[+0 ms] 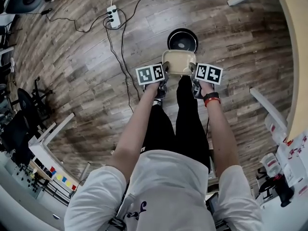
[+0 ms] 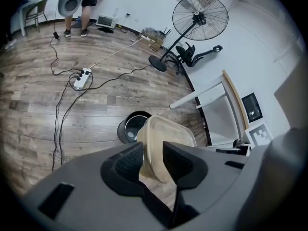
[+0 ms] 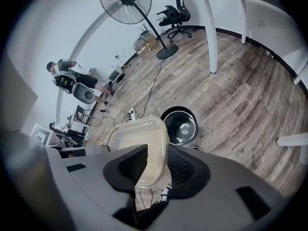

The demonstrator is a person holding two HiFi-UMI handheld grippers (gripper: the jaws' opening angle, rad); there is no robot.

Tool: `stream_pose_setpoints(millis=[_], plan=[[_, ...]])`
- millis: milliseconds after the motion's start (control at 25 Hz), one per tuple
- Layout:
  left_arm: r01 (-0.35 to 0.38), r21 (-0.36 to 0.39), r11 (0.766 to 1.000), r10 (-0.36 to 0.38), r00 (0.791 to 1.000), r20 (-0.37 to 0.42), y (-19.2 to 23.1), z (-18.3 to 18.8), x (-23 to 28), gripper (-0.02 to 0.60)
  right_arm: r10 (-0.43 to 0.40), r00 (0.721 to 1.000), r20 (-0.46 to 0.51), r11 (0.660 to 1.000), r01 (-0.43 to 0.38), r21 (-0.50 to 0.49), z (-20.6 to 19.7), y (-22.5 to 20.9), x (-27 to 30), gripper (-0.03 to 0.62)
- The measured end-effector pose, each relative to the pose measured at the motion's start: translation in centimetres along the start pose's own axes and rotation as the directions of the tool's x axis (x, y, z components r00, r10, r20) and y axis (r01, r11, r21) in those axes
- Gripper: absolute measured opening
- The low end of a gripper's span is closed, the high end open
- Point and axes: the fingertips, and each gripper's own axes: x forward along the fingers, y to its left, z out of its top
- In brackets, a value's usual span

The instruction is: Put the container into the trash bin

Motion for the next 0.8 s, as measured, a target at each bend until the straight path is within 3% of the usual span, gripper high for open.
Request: stream_pose_setpoints(millis=[520, 800], plan=[[0.011, 0.020, 1.000, -0.010, 0.999, -0.052, 4.7, 0.4, 7.5, 0.132, -0.009, 1.000, -0.030, 0.998, 0.011, 0.057, -0.5, -3.5, 7.6, 0.124], [0.017, 0.046, 0.999, -0.014, 0.998, -0.060, 6.6, 0.6, 12.6, 0.132, 0.032, 0.999, -0.042, 0.996, -0.028, 0.079, 0.0, -6.8, 12.5, 0.124]])
